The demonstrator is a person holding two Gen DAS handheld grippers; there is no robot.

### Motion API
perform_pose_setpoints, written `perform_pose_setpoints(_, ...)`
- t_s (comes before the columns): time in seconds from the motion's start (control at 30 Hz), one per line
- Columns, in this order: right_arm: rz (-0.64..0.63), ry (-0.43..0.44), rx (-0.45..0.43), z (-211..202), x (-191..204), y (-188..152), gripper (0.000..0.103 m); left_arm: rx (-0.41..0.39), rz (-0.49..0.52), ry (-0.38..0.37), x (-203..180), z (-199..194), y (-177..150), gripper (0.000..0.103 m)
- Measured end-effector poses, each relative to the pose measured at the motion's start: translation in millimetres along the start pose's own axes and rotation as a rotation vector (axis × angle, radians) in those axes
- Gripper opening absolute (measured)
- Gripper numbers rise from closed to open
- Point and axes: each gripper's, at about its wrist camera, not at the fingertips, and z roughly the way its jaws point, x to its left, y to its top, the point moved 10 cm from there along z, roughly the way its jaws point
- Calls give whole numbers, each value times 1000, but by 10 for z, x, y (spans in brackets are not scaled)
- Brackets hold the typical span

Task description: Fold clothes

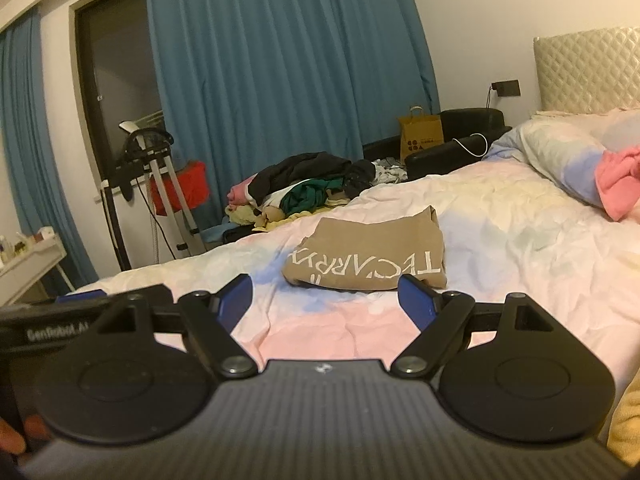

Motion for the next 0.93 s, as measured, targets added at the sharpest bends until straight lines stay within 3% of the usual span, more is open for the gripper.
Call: perform_pose_setpoints(0.93, -41, -3, 32, 13, 102, -112, 82, -46, 39, 27, -43, -127, 75, 103)
